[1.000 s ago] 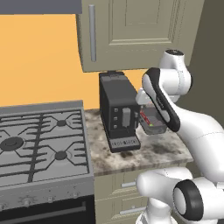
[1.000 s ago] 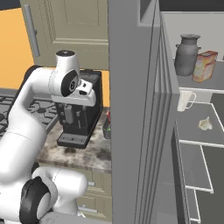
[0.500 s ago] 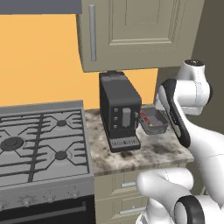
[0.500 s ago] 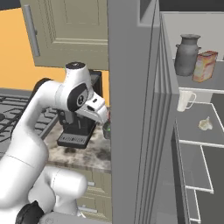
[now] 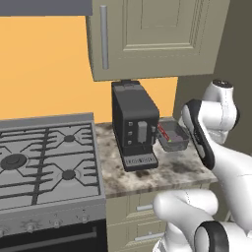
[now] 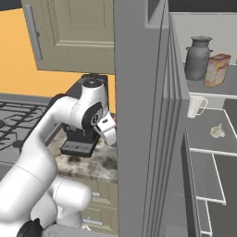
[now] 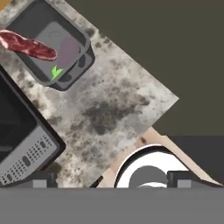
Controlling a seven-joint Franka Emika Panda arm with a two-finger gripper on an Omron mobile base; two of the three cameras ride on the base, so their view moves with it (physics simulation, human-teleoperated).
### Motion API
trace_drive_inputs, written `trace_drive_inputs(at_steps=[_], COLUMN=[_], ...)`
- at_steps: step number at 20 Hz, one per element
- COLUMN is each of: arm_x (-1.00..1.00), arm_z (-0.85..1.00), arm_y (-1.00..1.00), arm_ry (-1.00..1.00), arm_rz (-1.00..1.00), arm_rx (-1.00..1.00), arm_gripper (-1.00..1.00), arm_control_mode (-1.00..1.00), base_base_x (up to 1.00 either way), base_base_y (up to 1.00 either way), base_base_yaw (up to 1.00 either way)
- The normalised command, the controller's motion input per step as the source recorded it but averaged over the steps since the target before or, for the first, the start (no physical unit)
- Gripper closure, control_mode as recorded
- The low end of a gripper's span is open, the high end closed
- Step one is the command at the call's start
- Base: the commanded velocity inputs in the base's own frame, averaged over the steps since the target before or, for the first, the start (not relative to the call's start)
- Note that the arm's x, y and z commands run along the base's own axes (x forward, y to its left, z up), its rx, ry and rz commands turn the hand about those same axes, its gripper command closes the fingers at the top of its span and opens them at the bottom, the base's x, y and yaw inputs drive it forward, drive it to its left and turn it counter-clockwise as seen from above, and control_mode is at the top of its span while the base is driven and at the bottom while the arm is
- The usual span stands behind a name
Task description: Place the tupperware on the second highest shelf of the fridge. Make space for the tupperware among the existing items by rearranging them on the shelves if needed. Close the fridge door when finished.
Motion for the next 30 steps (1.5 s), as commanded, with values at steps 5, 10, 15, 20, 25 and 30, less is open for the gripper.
trace_drive_inputs(at_steps=[5,10,15,20,25,30], arm_x=[0.63,0.33,0.23,0.26,0.4,0.45], arm_z=[-0.06,-0.42,-0.49,-0.5,-0.14,-0.18], arm_y=[0.0,-0.2,-0.05,0.0,-0.05,-0.21], arm_ry=[0.25,0.06,0.0,0.0,0.0,-0.01], arm_rz=[-0.11,-0.04,-0.04,-0.03,-0.01,0.0], arm_rx=[0.05,0.05,0.01,0.0,0.04,0.09], arm_gripper=[-1.0,-1.0,-1.0,-1.0,-1.0,-1.0], arm_control_mode=[-1.0,-1.0,-1.0,-1.0,-1.0,-1.0], base_base_x=[0.0,0.0,0.0,0.0,0.0,0.0], base_base_y=[0.0,0.0,0.0,0.0,0.0,0.0], base_base_yaw=[0.0,0.0,0.0,0.0,0.0,0.0])
